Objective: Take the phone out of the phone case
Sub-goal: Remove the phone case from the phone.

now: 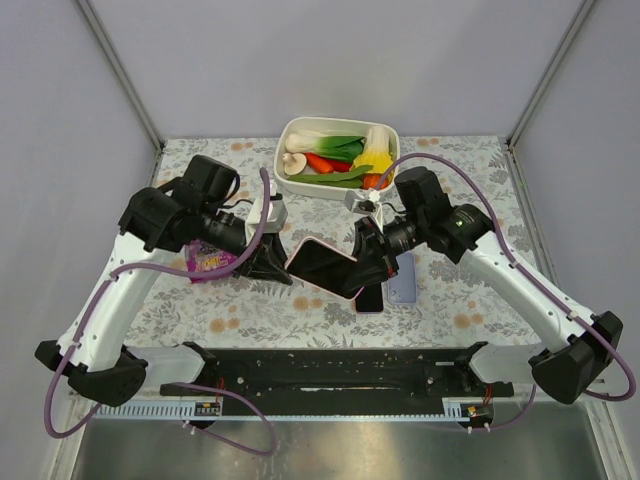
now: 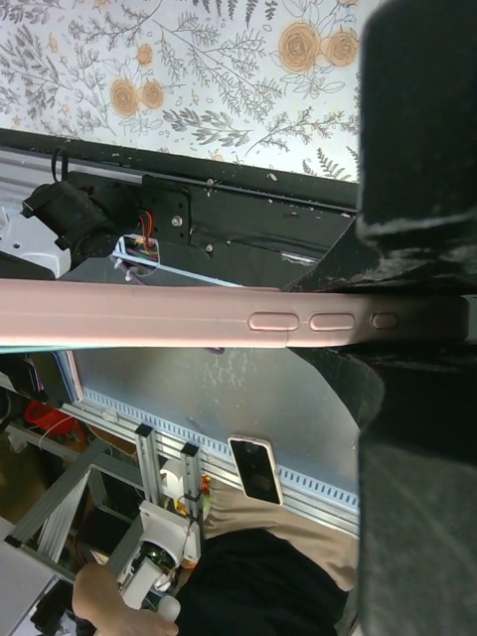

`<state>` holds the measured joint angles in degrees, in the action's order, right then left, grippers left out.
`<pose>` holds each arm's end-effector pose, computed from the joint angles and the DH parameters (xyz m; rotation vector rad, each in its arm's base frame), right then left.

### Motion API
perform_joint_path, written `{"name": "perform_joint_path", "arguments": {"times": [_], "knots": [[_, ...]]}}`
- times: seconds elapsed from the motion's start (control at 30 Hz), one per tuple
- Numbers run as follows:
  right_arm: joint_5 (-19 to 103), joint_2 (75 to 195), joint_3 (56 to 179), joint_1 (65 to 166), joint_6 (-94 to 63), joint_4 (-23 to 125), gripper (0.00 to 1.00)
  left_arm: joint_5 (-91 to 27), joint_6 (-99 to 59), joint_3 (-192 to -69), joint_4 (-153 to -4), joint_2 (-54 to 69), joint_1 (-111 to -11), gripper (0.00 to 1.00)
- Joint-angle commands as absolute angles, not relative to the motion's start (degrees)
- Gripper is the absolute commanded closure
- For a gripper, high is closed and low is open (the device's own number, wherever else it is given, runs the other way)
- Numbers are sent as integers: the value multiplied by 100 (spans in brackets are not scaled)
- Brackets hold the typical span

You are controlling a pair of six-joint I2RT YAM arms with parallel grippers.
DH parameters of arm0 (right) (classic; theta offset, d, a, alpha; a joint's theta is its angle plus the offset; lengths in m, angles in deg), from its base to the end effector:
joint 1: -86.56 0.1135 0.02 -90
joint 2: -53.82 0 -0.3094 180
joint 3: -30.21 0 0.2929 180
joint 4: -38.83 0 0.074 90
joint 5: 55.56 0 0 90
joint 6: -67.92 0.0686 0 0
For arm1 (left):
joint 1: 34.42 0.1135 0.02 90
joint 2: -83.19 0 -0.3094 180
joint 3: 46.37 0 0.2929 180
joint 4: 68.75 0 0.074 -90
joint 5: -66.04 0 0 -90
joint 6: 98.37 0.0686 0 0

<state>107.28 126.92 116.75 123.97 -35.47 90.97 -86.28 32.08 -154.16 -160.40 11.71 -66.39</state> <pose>0.1893 0.2273 0.4187 -1.4952 1.5000 1.6402 0.1527 -0.1669 0.4932 1.6186 1.5149 -1.2634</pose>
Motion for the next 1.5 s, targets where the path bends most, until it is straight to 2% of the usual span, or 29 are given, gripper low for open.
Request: {"name": "perform_joint_path", "arguments": {"times": [0.0,0.67,0.77,1.0,1.27,1.47], "knots": [[11152,12685,11613,12585,-2860,7747,100,-9067,3583,-15487,-14710,928,-6887,100],[11635,12606,11085,12620,-1111,5901,100,-9084,4155,-15611,-14702,550,-7169,100],[11732,12562,10954,12629,-558,5261,100,-9058,3989,-15453,-14421,558,-7177,100],[11891,12598,10382,12699,1834,2254,100,-8637,3514,-15206,-13709,532,-7178,100],[11899,12563,10399,12725,1817,2297,100,-7881,2741,-14995,-12787,523,-7186,100],[11900,12554,10408,12761,1852,2253,100,-7678,2687,-14951,-12627,462,-7186,100]]}}
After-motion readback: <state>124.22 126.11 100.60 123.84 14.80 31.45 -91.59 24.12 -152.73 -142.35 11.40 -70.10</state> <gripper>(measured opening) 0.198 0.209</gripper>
